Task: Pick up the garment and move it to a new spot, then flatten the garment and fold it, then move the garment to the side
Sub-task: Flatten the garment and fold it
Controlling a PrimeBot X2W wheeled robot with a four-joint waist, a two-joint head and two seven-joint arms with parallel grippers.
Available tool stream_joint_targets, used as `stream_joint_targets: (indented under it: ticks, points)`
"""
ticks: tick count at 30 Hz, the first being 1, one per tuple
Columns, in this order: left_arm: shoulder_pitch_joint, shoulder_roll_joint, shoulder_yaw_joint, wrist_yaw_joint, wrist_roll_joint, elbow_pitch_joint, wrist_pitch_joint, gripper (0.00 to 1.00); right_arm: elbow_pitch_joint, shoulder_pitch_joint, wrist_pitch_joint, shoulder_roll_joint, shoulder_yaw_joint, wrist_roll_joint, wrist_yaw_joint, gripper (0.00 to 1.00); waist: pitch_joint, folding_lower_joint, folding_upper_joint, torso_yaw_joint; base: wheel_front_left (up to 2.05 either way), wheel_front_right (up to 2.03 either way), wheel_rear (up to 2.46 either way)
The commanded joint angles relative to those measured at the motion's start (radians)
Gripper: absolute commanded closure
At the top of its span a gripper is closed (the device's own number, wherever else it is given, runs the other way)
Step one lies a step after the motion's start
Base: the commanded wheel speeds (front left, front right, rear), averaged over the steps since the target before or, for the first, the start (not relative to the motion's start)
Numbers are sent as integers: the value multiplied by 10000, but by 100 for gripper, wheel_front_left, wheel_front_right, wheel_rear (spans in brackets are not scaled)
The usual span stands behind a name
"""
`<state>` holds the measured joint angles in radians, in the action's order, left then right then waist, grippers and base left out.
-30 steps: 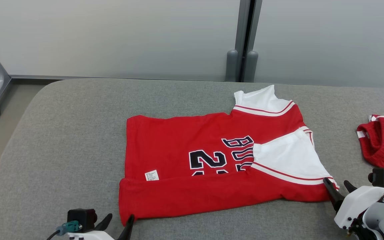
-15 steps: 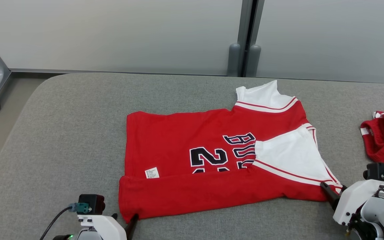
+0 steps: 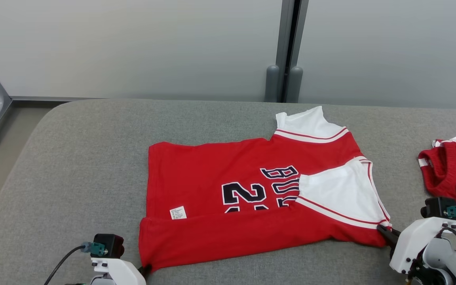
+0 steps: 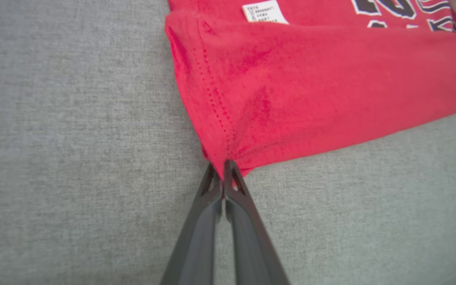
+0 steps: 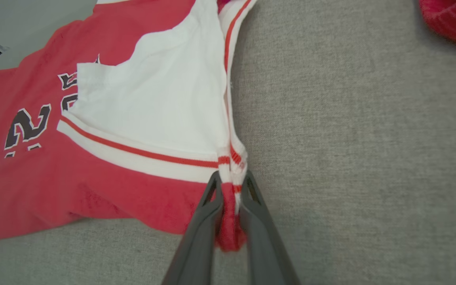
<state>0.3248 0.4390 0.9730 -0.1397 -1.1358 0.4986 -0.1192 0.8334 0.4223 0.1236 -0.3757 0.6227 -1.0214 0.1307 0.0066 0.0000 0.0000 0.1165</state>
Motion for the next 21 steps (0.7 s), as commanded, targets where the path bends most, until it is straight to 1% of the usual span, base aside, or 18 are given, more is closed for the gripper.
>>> stream_joint_targets:
  ticks: [1,6,12,13,14,19,21]
  points:
    - [-164,209,29,68,-40,-81,-44,100,-41,-124,-49,-161,-10,-112,4,100,-138,0,0,-9,0,0,0]
    - [-454,801,138,-37,-66,-885,-418,100,-333,-316,147,-615,52,-82,1,100,-383,0,0,-88,0,0,0]
    - [-762,1922,316,-287,-156,-2330,-1311,100,-1149,-950,747,-1133,-106,-282,-1,100,-505,0,0,-396,0,0,0]
    - [-780,2136,302,-359,-160,-2612,-1406,100,-1330,-1105,832,-1205,-194,-313,-1,100,-509,0,0,-461,0,0,0]
    - [-829,2555,228,-502,-166,-3145,-1544,100,-1733,-1457,979,-1317,-391,-429,-1,100,-501,0,0,-580,0,0,0]
    - [-1130,3471,117,-833,-365,-4276,-1918,100,-2961,-2570,1504,-1719,-1027,-496,-1,100,-424,0,0,-926,0,0,0]
    - [-1296,3717,74,-973,-455,-4591,-1985,100,-3494,-3042,1761,-1820,-1350,-437,-1,100,-380,0,0,-1053,0,0,0]
